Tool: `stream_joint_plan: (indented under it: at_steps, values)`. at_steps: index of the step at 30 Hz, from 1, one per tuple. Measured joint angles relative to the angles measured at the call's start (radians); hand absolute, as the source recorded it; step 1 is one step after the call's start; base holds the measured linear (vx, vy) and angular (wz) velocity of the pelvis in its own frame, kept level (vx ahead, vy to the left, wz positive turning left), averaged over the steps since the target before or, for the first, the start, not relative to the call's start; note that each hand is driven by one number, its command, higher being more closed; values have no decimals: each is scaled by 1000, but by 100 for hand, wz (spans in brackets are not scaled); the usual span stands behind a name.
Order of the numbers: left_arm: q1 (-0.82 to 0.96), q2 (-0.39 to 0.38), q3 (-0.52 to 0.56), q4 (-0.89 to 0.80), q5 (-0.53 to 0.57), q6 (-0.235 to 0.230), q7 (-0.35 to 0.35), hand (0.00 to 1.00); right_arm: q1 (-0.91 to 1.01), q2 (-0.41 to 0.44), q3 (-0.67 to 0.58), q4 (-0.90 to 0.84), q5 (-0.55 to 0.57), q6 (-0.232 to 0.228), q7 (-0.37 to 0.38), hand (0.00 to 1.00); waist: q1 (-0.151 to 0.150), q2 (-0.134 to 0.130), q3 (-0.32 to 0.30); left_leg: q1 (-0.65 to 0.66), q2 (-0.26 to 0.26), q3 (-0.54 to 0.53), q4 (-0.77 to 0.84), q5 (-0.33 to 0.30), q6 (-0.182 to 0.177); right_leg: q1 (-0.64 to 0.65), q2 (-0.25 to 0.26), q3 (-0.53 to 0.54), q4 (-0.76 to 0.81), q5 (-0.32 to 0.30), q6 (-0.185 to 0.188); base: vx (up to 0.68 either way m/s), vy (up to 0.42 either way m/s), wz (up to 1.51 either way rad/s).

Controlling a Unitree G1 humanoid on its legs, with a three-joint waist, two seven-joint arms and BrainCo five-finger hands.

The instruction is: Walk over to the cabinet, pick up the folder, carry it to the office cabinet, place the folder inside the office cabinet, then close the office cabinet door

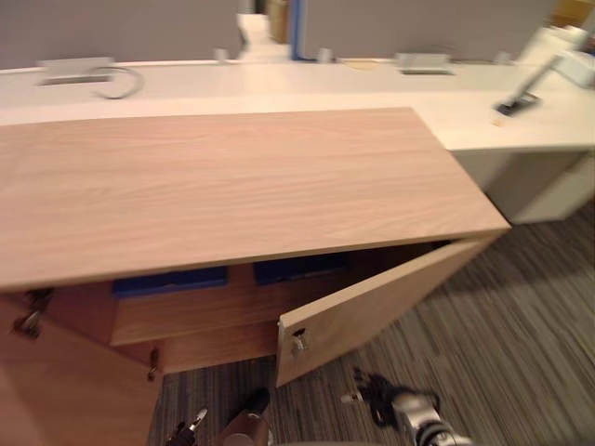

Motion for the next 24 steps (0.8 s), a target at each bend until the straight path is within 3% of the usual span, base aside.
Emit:
stream_joint_plan:
  at_steps: [2, 5, 10, 11, 12, 13, 14, 15, 16, 17, 18, 19, 20, 21, 22, 23, 24]
  values:
    - [17, -17, 14, 16, 11, 15, 0, 0, 98, 1, -72, 6, -1, 12, -15, 0, -8, 22, -14, 1, 43, 10, -32, 31, -31, 21, 30, -71, -1, -17, -25, 40, -295, 82]
    - [39, -16, 45, 21, 30, 17, 2, 0, 117, 6, -99, 3, 43, 14, -19, 0, -31, 24, -14, 15, 87, 26, -84, 65, -63, 37, 70, -84, -13, -22, -32, 33, -205, 20]
    - [40, -6, 78, 25, 27, 16, 8, 0, 121, 32, -33, -30, 87, -6, -29, 0, -50, -3, 9, 39, 104, 39, -126, 99, -70, 76, 86, -115, -35, -24, -39, 16, -123, 16]
    - [39, -5, 77, 24, 24, 15, 12, 0, 121, 35, -18, -38, 89, -7, -29, 0, -54, -6, 12, 38, 102, 70, -134, 115, -62, 79, 84, -128, -36, -25, -41, -14, -48, 62]
    - [35, -1, 75, 17, 14, 14, 24, 0, 114, 41, 14, -41, 98, -11, -29, 0, -61, -17, 18, 31, 94, 195, -153, 162, -23, 81, 72, -159, -36, -31, -51, -19, 4, 72]
    - [19, 3, 74, 14, 5, 13, 32, 0, 110, 46, 47, -57, 104, -11, -29, 0, -63, -30, 34, 11, 94, 400, -143, 182, 48, 75, 56, -188, -37, -23, -62, -25, 94, 68]
    - [8, 7, 76, 15, 3, 13, 37, 0, 100, 53, 57, -66, 109, -11, -29, 0, -60, -40, 53, -14, 95, 503, -90, 151, 91, 74, 49, -197, -34, -17, -60, -32, 118, 64]
    - [-9, 13, 78, 15, -4, 14, 43, 0, 71, 67, 60, -74, 117, -12, -29, 0, -67, -55, 96, -123, 123, 710, 191, 52, 145, 79, 32, -223, -10, -20, -63, -25, 140, 38]
    - [-4, 11, 75, 14, -7, 14, 45, 0, 60, 70, 62, -73, 118, -11, -29, 0, -63, -47, 108, -176, 141, 792, 381, -22, 141, 85, 38, -225, 2, -27, -60, 2, 73, 63]
    - [9, 5, 58, 4, -9, 14, 44, 0, 57, 66, 76, -82, 131, -12, -32, 0, -70, -25, 109, -205, 149, 851, 412, -34, 140, 89, 56, -237, 6, -43, -60, 31, 56, 62]
    - [9, 3, 48, -8, -9, 13, 44, 0, 50, 61, 79, -81, 142, -10, -35, 0, -72, -23, 107, -199, 136, 842, 368, -32, 137, 84, 62, -245, -3, -49, -69, 50, 20, 127]
    - [0, 16, 26, -18, -4, 4, 41, 0, 40, 59, 76, -82, 158, -9, -39, 0, -86, -27, 108, -186, 89, 802, 222, 38, 129, 73, 90, -236, -47, -39, -92, 32, -7, 185]
    - [-18, 28, 42, -18, -6, 9, 40, 0, 23, 59, 41, -77, 159, -12, -43, 0, -96, -32, 118, -218, 81, 873, 371, -70, 141, 75, 75, -281, -73, -2, -90, 49, 24, 165]
    - [-14, 27, 52, -16, -7, 12, 42, 0, 21, 60, 36, -76, 160, -12, -46, 0, -91, -29, 121, -219, 91, 897, 442, -121, 138, 76, 72, -287, -67, -2, -90, 132, 90, 115]
    - [22, 13, 62, -9, -6, 16, 43, 0, 33, 67, 18, -86, 160, -12, -48, 0, -83, -14, 118, -167, 129, 981, 556, -240, 131, 104, 69, -306, -53, -2, -90, 173, 150, 67]
    - [43, 0, 62, 0, -4, 17, 42, 0, 57, 71, 0, -116, 163, -12, -49, 0, -89, 11, 110, -130, 124, 1018, 488, -268, 140, 111, 82, -333, -36, -5, -87, 145, 133, 87]
    - [40, -2, 57, -1, -1, 17, 41, 0, 64, 77, 1, -124, 165, -12, -48, 0, -97, 9, 109, -122, 110, 1017, 452, -263, 151, 101, 71, -350, -26, -7, -86, 44, 104, 107]
